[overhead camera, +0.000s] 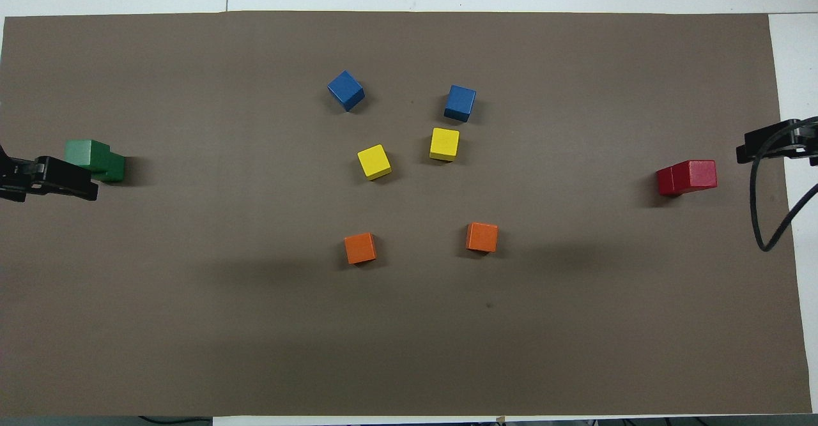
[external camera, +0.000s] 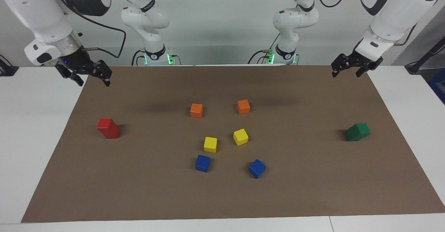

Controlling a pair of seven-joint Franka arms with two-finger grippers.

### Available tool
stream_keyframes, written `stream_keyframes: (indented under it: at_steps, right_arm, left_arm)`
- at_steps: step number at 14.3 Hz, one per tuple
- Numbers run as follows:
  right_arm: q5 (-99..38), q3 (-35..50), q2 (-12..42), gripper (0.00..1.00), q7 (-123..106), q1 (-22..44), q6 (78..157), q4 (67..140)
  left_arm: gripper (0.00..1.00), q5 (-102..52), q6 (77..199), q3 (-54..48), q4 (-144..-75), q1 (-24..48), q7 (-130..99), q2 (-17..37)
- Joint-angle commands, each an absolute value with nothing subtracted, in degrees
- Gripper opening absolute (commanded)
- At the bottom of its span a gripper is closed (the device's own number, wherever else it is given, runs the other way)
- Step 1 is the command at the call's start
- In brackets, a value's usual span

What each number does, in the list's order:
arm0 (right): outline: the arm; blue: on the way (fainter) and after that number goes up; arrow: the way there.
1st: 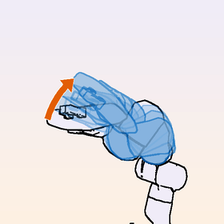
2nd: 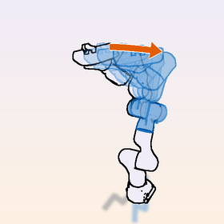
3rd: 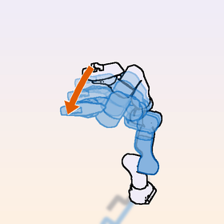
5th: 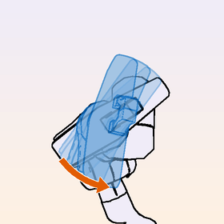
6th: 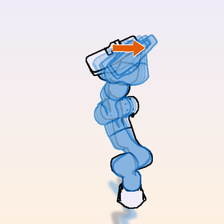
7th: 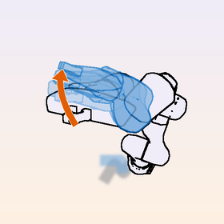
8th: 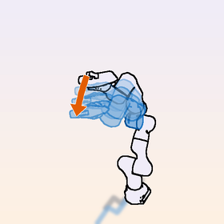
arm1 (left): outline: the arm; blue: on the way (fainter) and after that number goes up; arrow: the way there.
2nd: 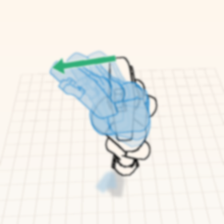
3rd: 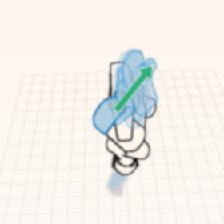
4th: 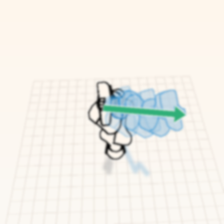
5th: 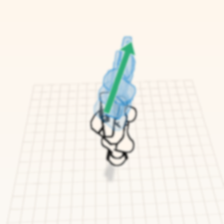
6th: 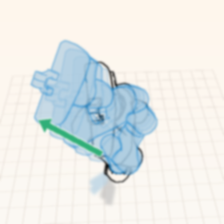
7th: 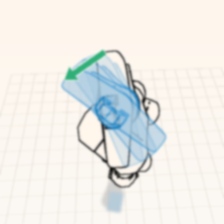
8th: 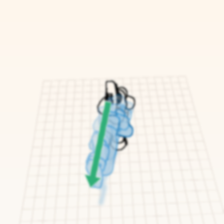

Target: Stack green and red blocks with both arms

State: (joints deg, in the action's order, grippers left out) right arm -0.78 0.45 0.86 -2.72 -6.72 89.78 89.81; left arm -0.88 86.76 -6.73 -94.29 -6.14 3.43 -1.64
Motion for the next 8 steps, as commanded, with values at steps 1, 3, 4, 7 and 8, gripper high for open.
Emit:
stream_keyframes:
  at_steps: [1, 3, 4, 7, 8]
  right_arm:
    - [-0.44, 0.88, 2.46, 1.00, -2.64, -7.82, 86.58, 85.35]
    - [-0.53, 0.88, 2.46, 1.00, -2.46, -7.82, 85.34, 84.73]
    - [-0.44, 0.88, 2.46, 1.00, -2.37, -7.82, 85.25, 84.73]
    - [-0.35, 0.88, 2.64, 1.00, -2.29, -7.91, 83.94, 84.81]
    - [-0.35, 0.88, 2.64, 1.00, -2.20, -7.91, 83.76, 84.99]
  left_arm:
    - [1.00, -1.67, 88.24, -6.15, -96.77, -5.27, 2.64, -3.69]
    - [1.00, -1.67, 88.24, -6.15, -96.77, -5.27, 2.64, -3.69]
    - [1.00, -1.67, 88.33, -6.15, -96.77, -5.27, 2.64, -3.69]
    - [1.00, -1.67, 88.33, -6.15, -96.68, -5.27, 2.64, -3.69]
    - [1.00, -1.67, 88.24, -6.15, -96.68, -5.27, 2.64, -3.69]
